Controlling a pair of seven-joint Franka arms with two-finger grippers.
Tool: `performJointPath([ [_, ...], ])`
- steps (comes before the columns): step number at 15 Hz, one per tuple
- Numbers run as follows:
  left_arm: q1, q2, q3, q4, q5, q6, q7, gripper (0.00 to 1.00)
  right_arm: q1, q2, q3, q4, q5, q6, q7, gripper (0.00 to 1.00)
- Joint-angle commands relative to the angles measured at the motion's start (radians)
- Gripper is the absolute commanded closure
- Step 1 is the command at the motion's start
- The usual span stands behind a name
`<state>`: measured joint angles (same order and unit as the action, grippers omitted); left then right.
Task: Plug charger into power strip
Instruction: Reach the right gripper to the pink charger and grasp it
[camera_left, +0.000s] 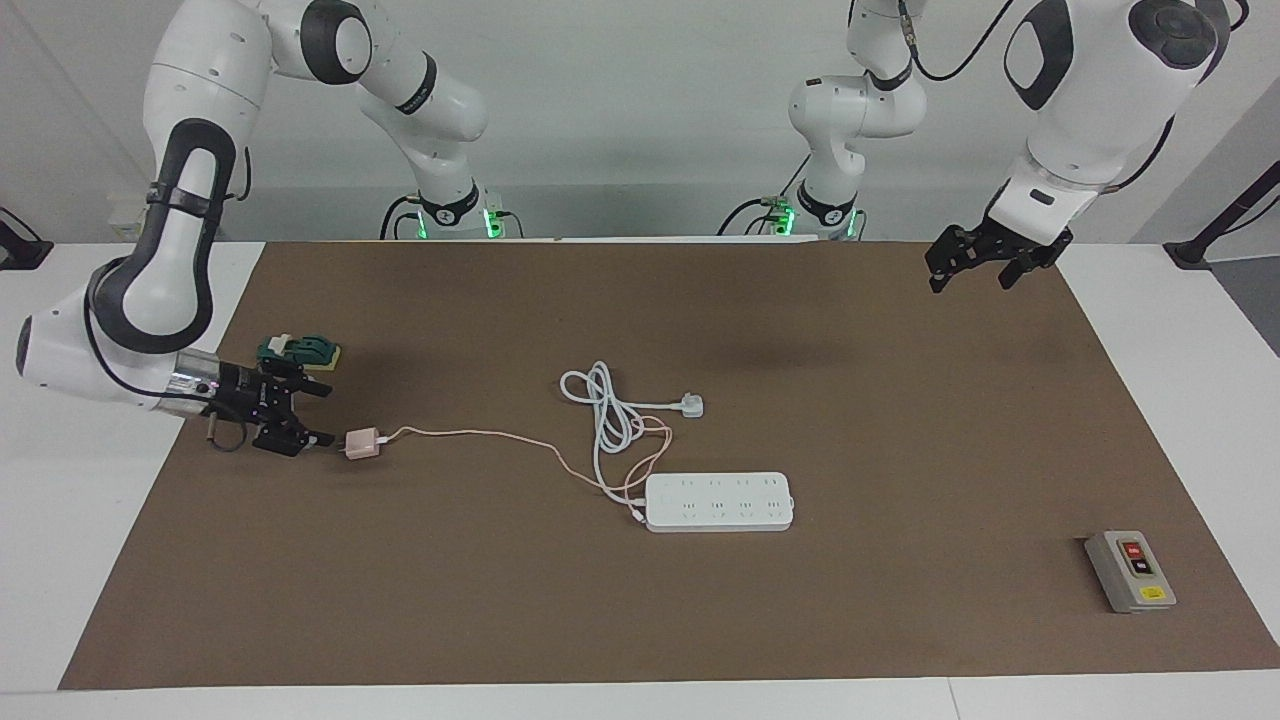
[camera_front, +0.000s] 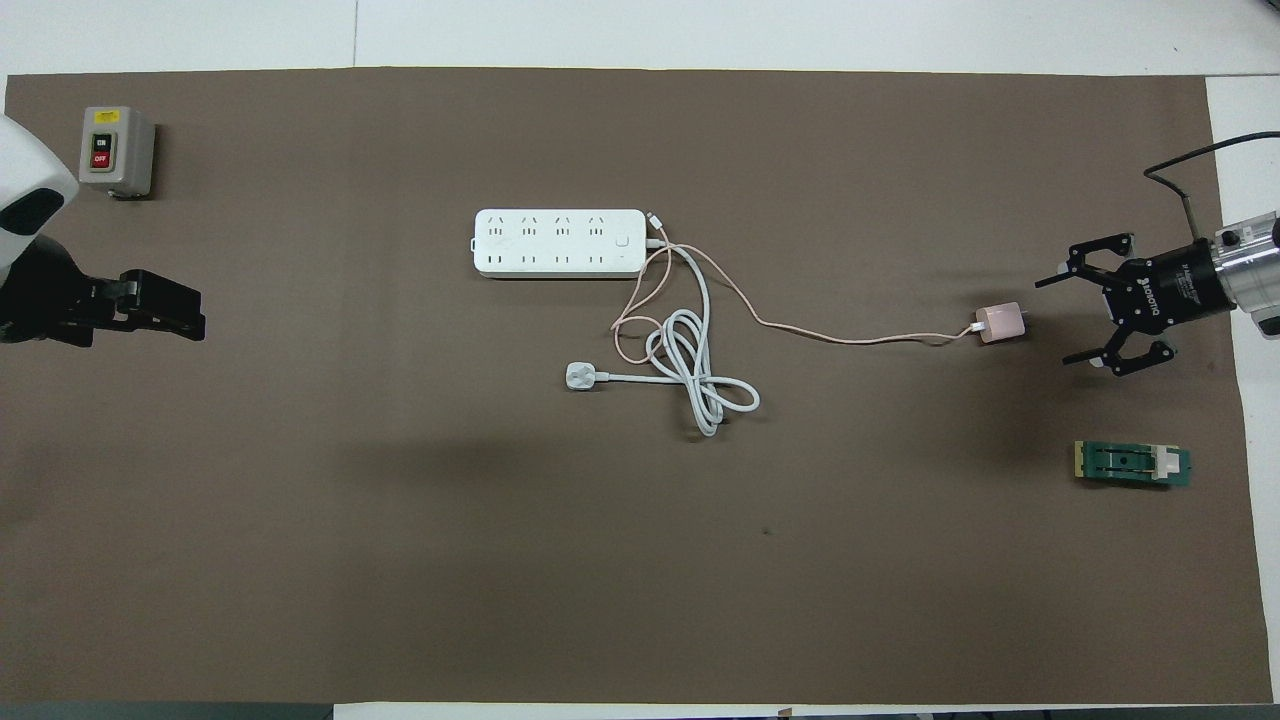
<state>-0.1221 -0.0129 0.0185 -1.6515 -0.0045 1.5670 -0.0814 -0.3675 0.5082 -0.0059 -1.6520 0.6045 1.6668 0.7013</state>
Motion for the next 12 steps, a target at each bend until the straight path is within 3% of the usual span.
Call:
performJointPath([
  [1, 0.002, -0.021, -0.003, -0.013, 0.009, 0.002, 0.006, 0.00, 0.002, 0.021, 0.004, -0.041, 0.083, 0.033, 0.023, 0.00],
  [3, 0.004, -0.024, -0.003, -0.033, 0.006, 0.036, 0.002, 0.00, -0.025, 0.093, 0.006, -0.026, 0.124, 0.033, 0.002, 0.00],
  [5, 0.027, -0.025, -0.002, -0.045, -0.011, 0.077, 0.014, 0.00, -0.018, 0.107, 0.006, -0.028, 0.129, 0.044, -0.028, 0.00],
  [9, 0.094, 0.021, -0.002, -0.039, -0.216, 0.090, 0.025, 0.00, -0.025, 0.134, 0.006, -0.022, 0.133, 0.047, -0.039, 0.00],
  [11, 0.134, 0.056, 0.000, -0.040, -0.422, 0.090, 0.028, 0.00, -0.024, 0.142, 0.004, -0.022, 0.162, 0.054, -0.058, 0.01],
  [12, 0.154, 0.079, 0.000, -0.042, -0.534, 0.105, 0.034, 0.00, -0.024, 0.142, 0.006, -0.023, 0.164, 0.063, -0.063, 0.15],
])
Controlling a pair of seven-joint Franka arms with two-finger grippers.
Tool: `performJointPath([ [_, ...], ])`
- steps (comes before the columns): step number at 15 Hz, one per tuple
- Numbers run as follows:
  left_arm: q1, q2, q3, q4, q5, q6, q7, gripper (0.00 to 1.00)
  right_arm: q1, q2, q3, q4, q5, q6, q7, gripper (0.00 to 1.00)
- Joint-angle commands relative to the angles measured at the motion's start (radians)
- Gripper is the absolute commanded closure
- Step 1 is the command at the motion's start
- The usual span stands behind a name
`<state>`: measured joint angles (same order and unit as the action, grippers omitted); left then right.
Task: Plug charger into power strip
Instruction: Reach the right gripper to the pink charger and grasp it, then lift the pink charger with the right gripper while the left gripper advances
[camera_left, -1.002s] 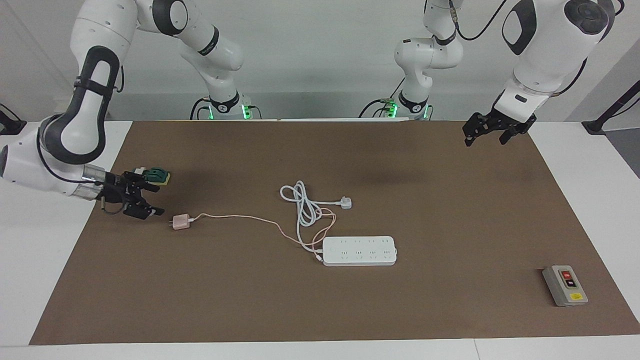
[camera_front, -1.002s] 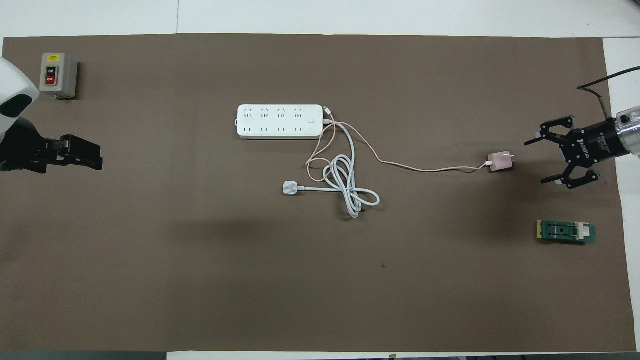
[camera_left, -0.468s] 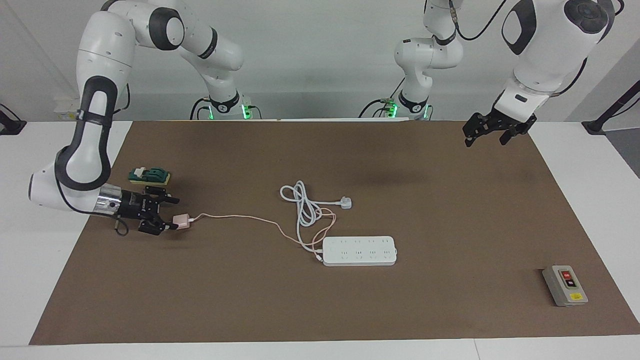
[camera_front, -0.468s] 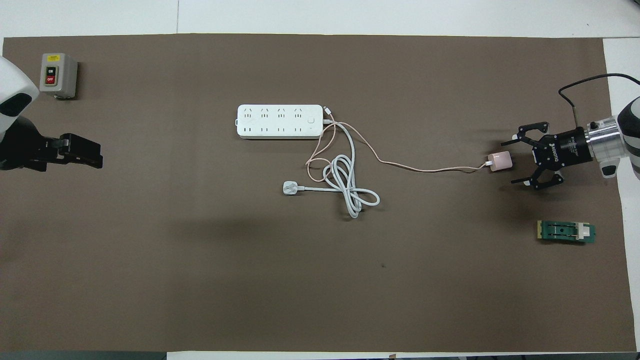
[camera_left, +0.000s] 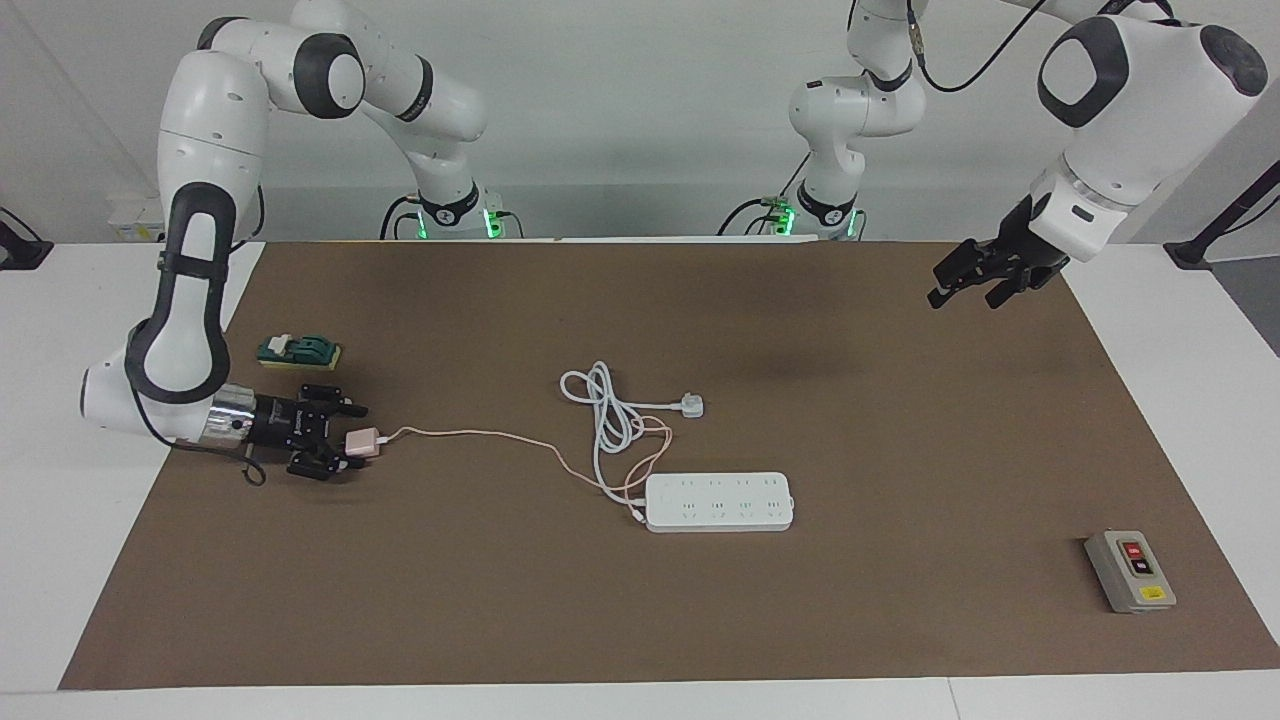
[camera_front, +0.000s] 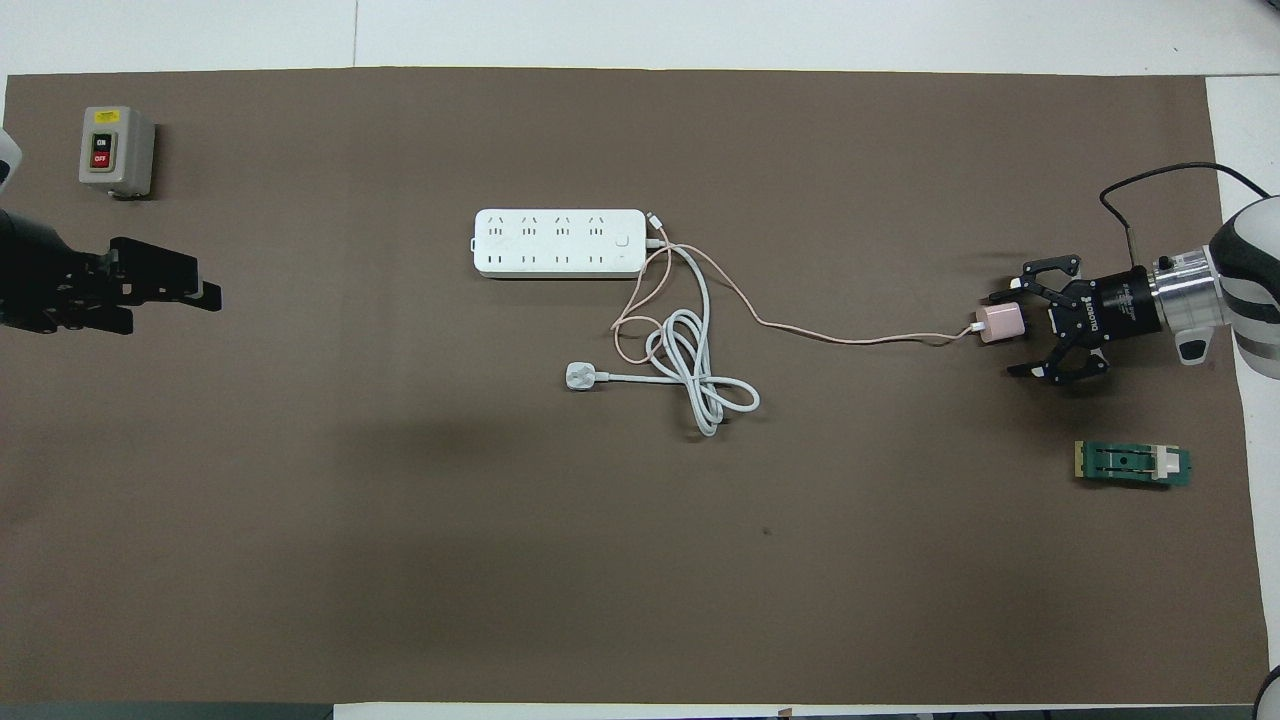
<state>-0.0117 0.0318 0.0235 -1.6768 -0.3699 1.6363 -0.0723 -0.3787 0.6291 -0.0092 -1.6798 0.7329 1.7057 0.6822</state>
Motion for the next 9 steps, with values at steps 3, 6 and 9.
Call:
performJointPath([
  [3, 0.035, 0.088, -0.008, -0.020, -0.360, 0.077, 0.109, 0.00, -0.008, 0.021, 0.008, 0.003, 0.033, 0.032, -0.074, 1.00],
  [6, 0.020, 0.134, -0.019, -0.034, -0.504, 0.106, 0.176, 0.00, -0.005, 0.023, 0.008, 0.000, 0.029, 0.044, -0.087, 1.00],
  [9, -0.007, 0.157, -0.019, -0.072, -0.610, 0.132, 0.297, 0.00, -0.003, 0.020, 0.008, 0.006, 0.029, 0.035, -0.070, 1.00],
])
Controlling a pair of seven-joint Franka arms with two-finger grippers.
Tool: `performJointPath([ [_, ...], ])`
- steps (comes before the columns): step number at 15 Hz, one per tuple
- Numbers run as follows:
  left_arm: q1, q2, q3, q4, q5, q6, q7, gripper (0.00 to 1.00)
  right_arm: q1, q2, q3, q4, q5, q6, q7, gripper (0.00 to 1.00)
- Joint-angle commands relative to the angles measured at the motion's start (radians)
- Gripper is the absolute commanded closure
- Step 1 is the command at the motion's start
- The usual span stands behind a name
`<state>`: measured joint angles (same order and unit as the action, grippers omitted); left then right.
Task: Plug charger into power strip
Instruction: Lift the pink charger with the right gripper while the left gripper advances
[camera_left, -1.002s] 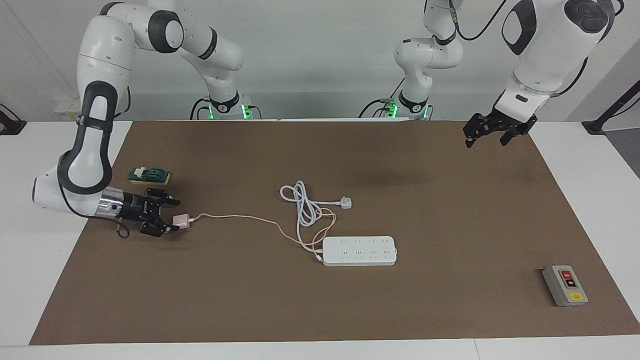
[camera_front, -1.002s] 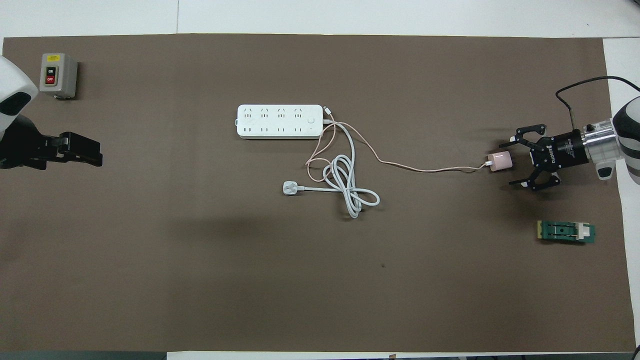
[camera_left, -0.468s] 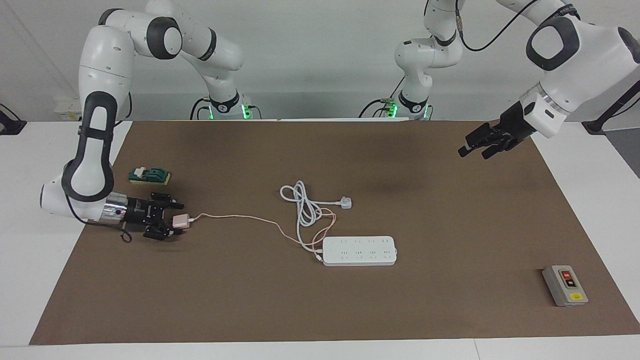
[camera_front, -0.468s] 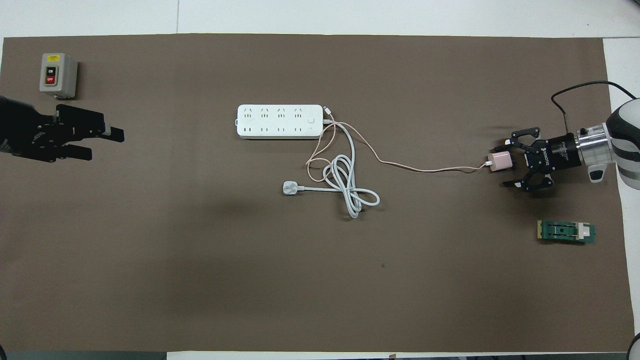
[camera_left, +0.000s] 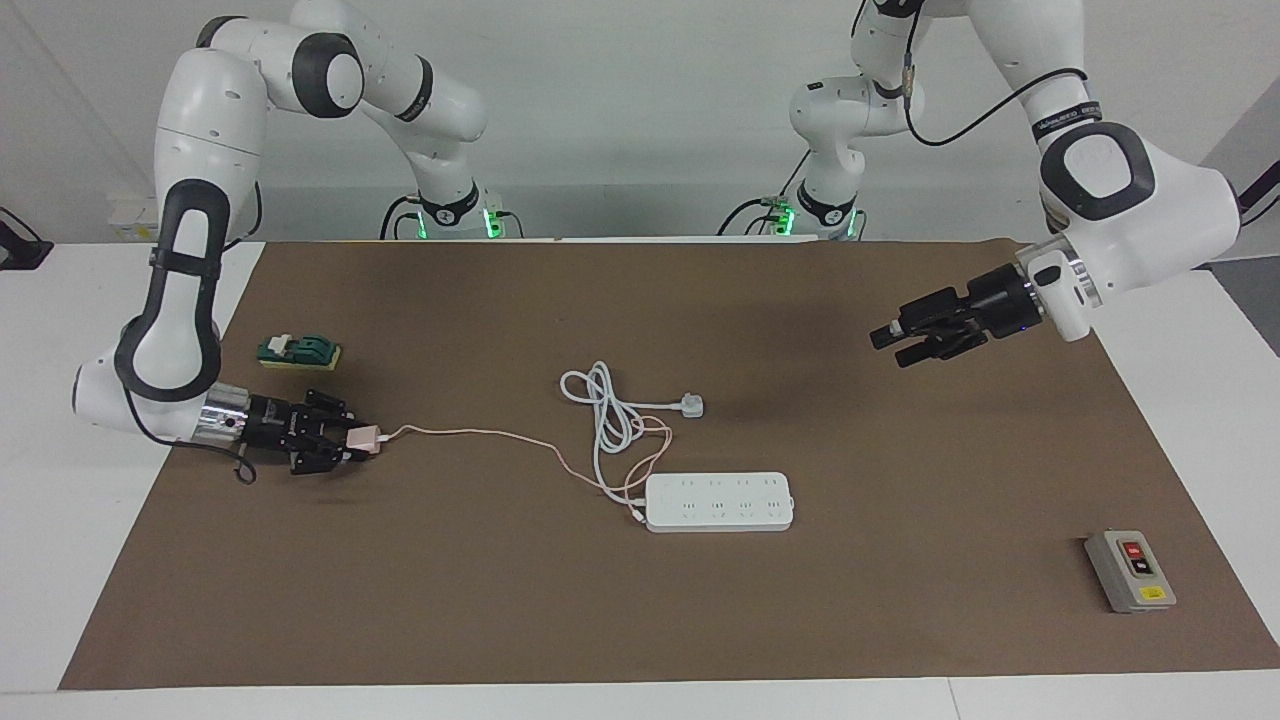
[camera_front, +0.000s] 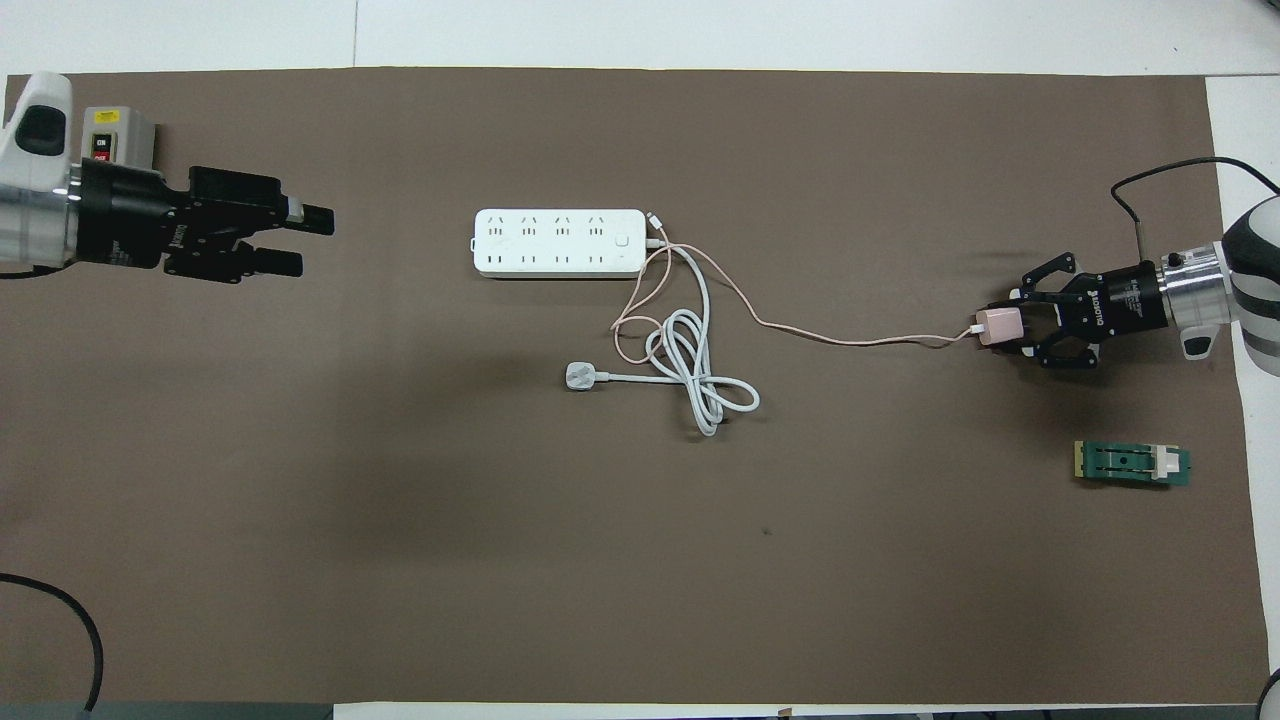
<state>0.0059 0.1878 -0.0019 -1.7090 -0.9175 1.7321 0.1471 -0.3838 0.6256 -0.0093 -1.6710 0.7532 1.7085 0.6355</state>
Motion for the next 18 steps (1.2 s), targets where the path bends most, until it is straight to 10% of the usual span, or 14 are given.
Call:
performJointPath([
  [1, -0.035, 0.018, 0.006, -0.046, -0.085, 0.049, 0.113, 0.00, 0.002, 0.010, 0.011, -0.003, 0.009, 0.030, -0.005, 1.00],
  [10, -0.095, 0.104, 0.006, -0.073, -0.306, 0.078, 0.426, 0.00, 0.167, -0.096, 0.075, 0.186, 0.044, -0.093, 0.472, 1.00],
  [18, -0.107, 0.200, 0.006, -0.054, -0.537, 0.053, 0.621, 0.00, 0.405, -0.095, 0.117, 0.272, 0.113, 0.067, 0.722, 1.00],
])
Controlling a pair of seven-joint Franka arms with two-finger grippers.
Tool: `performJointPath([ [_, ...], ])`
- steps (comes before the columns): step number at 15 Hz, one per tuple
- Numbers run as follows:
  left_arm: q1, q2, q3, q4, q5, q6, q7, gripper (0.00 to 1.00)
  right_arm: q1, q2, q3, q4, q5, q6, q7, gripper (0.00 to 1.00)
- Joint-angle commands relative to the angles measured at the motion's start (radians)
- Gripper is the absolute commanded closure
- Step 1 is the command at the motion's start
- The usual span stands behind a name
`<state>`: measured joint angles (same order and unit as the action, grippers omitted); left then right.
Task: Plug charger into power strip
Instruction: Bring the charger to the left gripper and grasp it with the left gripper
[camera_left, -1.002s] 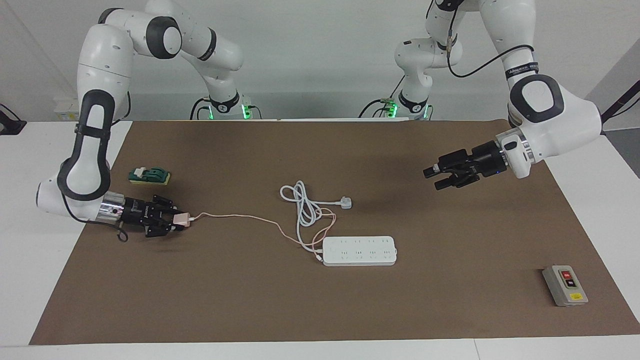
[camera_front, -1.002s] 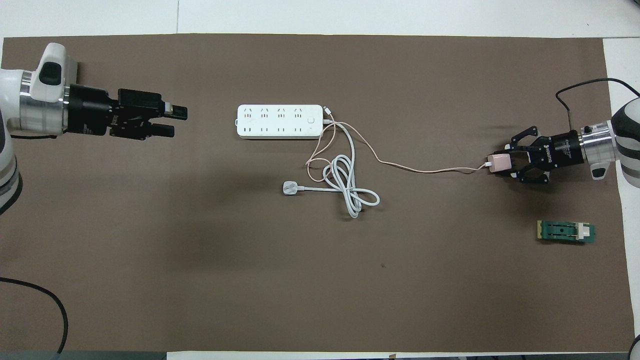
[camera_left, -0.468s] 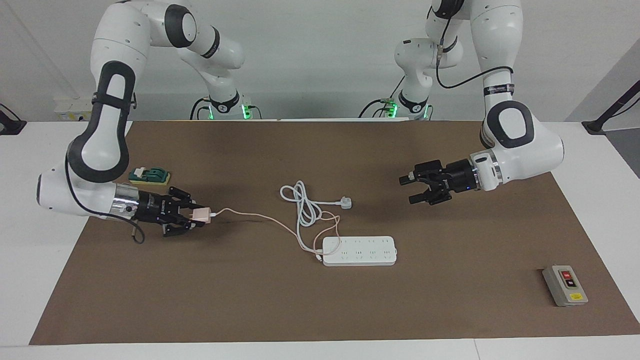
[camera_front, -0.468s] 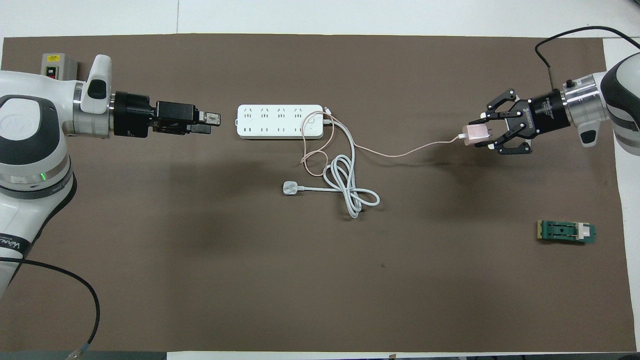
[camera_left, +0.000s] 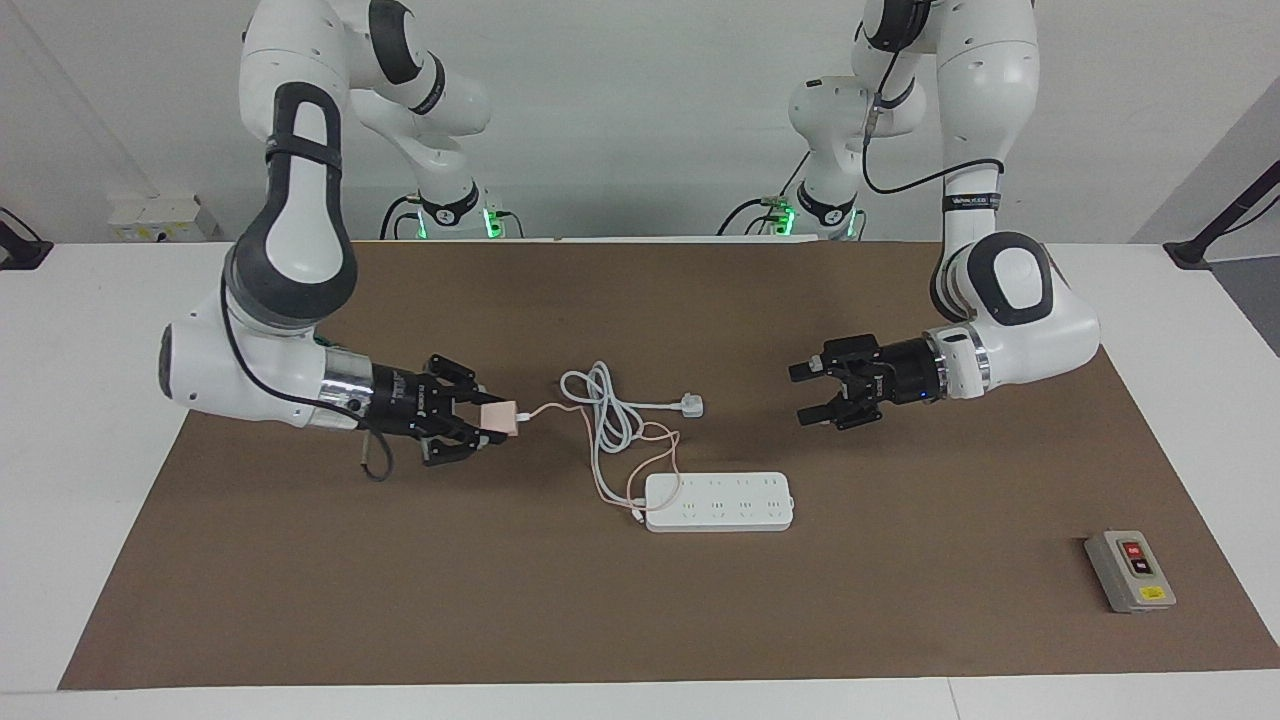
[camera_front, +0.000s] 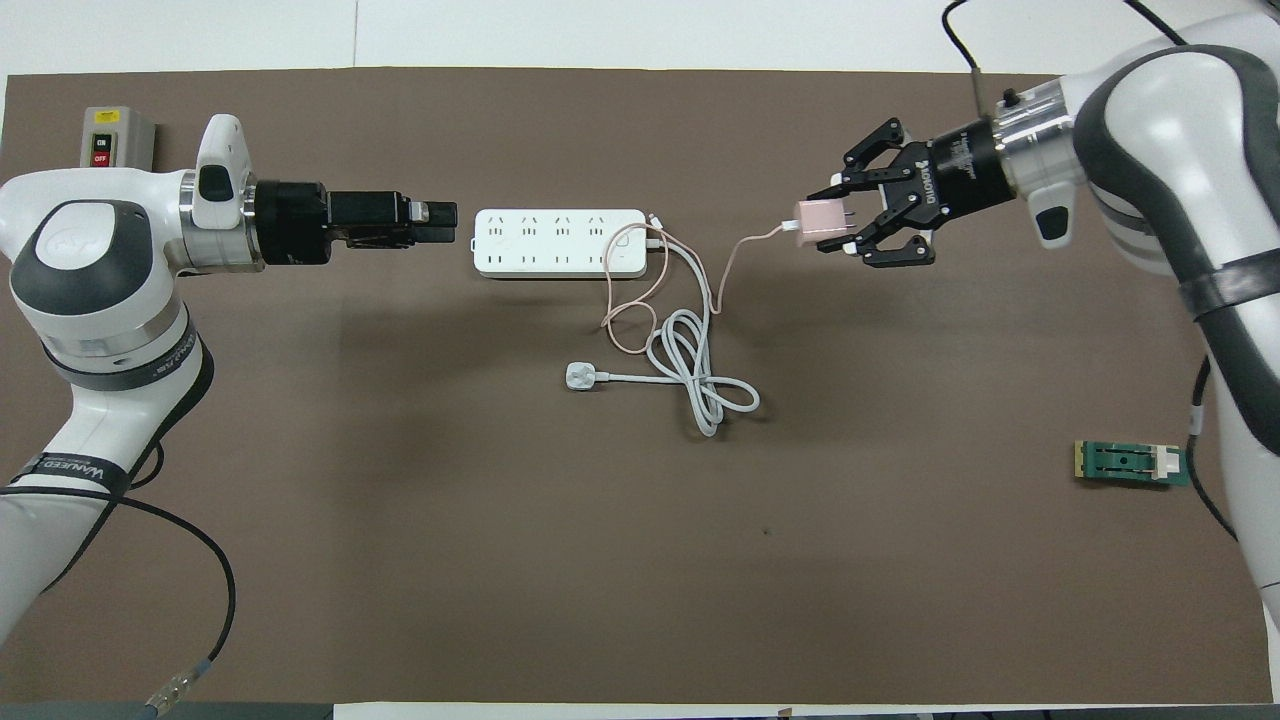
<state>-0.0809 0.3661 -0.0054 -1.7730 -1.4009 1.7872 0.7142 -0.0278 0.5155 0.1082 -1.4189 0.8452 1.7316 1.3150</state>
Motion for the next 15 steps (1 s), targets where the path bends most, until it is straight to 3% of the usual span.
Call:
performJointPath([
  [1, -0.029, 0.024, 0.010, 0.010, -0.069, 0.000, 0.068, 0.00, 0.089, 0.015, -0.001, 0.020, 0.031, 0.095, 0.068, 1.00],
  [6, -0.071, 0.017, 0.010, -0.005, -0.075, -0.006, 0.074, 0.00, 0.247, 0.024, -0.001, 0.021, 0.031, 0.264, 0.182, 1.00],
  [11, -0.125, 0.020, 0.010, -0.005, -0.108, 0.064, 0.076, 0.00, 0.325, 0.032, -0.001, 0.032, 0.031, 0.373, 0.273, 1.00],
  [15, -0.151, 0.025, 0.010, -0.003, -0.150, 0.123, 0.079, 0.00, 0.339, 0.037, 0.001, 0.043, 0.034, 0.382, 0.293, 1.00],
])
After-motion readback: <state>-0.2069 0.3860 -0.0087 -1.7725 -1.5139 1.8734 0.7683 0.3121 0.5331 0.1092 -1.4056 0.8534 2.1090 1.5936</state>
